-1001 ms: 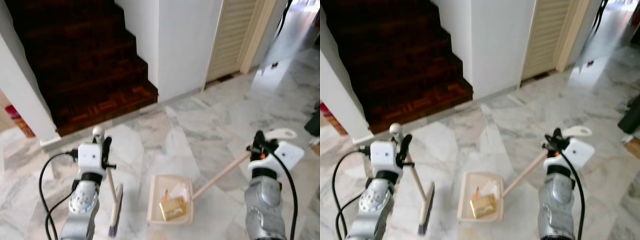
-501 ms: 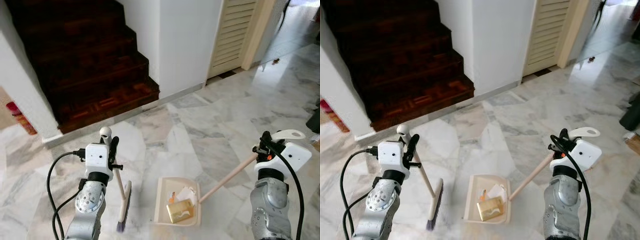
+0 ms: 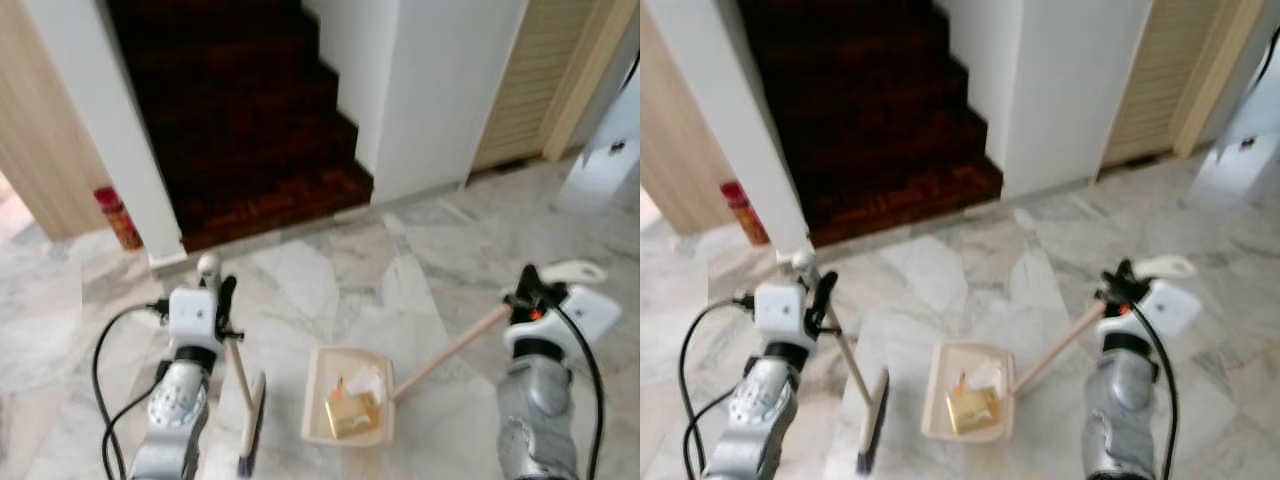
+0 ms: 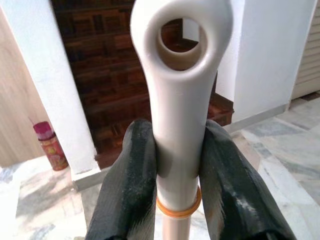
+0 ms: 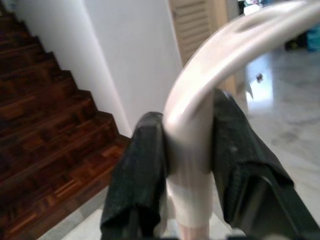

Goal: Sweep floor

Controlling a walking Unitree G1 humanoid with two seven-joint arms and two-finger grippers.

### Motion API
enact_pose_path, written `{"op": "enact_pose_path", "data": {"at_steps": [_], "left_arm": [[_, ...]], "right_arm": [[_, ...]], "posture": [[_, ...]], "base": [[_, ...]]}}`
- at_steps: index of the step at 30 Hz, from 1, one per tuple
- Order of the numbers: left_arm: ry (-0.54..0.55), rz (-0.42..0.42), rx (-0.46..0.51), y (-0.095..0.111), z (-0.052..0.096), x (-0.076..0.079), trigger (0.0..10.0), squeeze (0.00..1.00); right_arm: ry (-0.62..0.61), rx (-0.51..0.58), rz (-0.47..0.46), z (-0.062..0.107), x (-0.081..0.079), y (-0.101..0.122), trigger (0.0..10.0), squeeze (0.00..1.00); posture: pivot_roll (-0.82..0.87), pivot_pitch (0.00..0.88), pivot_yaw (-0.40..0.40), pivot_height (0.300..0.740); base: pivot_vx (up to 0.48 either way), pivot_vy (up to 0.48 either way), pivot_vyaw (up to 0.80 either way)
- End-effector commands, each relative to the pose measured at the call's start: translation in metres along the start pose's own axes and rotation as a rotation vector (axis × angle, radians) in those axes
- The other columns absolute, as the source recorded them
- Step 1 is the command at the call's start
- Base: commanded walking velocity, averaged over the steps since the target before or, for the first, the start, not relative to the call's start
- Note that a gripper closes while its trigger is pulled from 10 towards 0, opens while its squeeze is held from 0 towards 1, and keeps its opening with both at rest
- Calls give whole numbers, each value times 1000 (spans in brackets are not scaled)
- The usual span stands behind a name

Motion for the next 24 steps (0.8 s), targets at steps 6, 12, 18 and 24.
{"op": "enact_pose_path", "data": {"at_steps": [6,12,18,24], "left_arm": [[2,-8,61,16,-5,0,10000,0],[3,-5,60,16,-5,1,10000,0],[-3,-4,61,16,-4,3,10000,0],[-9,-3,62,16,-5,4,10000,0]], "right_arm": [[-14,43,-29,-3,4,12,10000,0],[-9,41,-29,-4,4,12,10000,0],[-4,40,-17,-3,5,12,10000,0],[17,27,-2,0,1,9,10000,0]], "posture": [[-23,0,15,740],[-25,0,14,740],[-32,0,19,740],[-38,0,24,740]], "base": [[0,336,0],[0,335,0],[0,336,0],[0,334,300]]}}
Point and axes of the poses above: a point about 5 cm out from each wrist's last joint towards the gripper, its own z axis pointing back from the gripper into the wrist, its own y axis along the axis of the wrist's last joint, x = y × z, the point moved 5 cm from there along -z, pointing out of the wrist towards the gripper, and after that the axes turned 11 degrees about -z, right-handed, at the moved point
